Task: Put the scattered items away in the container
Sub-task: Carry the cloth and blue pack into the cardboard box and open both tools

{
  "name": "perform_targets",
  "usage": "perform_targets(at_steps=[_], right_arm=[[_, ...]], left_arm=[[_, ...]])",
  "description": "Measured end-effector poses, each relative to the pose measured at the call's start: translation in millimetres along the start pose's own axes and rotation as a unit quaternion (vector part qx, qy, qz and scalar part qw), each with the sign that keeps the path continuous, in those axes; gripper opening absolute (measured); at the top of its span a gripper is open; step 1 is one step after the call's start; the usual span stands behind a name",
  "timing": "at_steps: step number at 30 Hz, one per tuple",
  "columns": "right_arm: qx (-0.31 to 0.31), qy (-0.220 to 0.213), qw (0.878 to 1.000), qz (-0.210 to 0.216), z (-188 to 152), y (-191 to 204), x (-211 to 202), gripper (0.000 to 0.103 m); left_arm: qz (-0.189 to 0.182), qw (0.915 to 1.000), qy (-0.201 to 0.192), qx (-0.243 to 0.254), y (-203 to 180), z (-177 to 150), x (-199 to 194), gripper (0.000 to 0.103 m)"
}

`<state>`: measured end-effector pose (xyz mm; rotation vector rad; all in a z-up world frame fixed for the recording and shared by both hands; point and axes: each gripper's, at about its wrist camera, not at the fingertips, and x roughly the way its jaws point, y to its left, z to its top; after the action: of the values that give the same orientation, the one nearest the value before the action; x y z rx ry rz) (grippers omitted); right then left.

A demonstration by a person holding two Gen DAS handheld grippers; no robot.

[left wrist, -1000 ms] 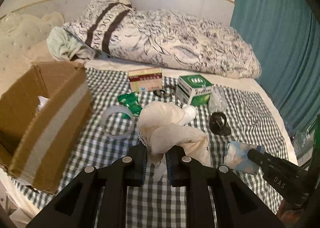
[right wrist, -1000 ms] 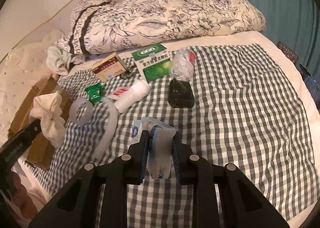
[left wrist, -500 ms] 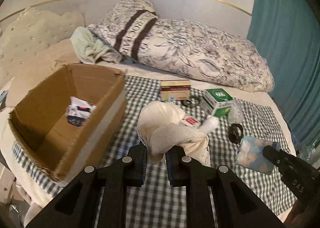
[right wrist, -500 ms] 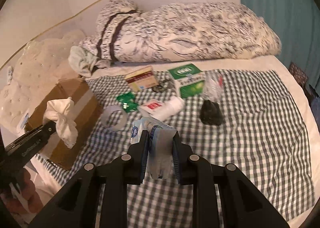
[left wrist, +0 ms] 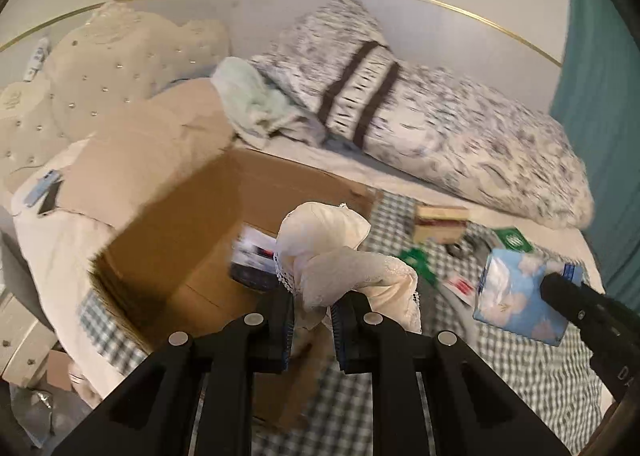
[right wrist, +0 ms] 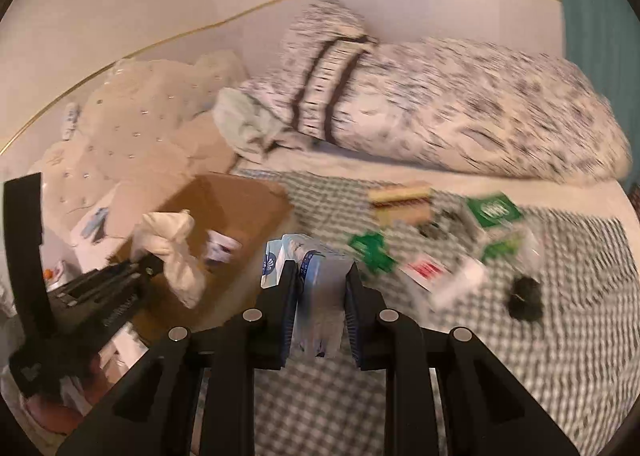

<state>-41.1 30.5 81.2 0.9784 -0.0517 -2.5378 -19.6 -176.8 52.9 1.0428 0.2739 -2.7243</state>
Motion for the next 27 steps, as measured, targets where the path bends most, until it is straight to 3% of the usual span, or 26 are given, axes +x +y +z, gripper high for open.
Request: perform_targets(at_steps=[5, 11, 24, 25, 26, 27], right_arm=[[-0.027, -0.001, 0.999, 0.046, 24, 48, 34, 0.022], [-0.051, 0.022, 0.995, 0.077, 27, 87, 72, 0.022], [-0.053, 0.066, 0.993, 0.086, 20, 101, 124, 0.023], [-0.051, 0.068, 0.993, 0.087, 19, 100, 125, 0.025], [-0.049, 0.068, 0.993, 0.088, 20, 99, 126, 0.025], [-0.047, 0.066, 0.993, 0.089, 21, 98, 125, 0.029]], left_arm=[[0.024, 0.9994, 0.008, -0.022, 34, 8, 16, 0.016], [0.036, 0.998, 0.032, -0.042, 60, 6, 40, 0.016], [0.029, 0.9965, 0.065, -0.045, 72, -1, 74, 0.018], [0.025, 0.9965, 0.065, -0.046, 72, -2, 74, 0.03], [0.02, 0.9964, 0.067, -0.047, 72, -2, 74, 0.063], [0.019, 0.9964, 0.066, -0.049, 72, -2, 73, 0.081]])
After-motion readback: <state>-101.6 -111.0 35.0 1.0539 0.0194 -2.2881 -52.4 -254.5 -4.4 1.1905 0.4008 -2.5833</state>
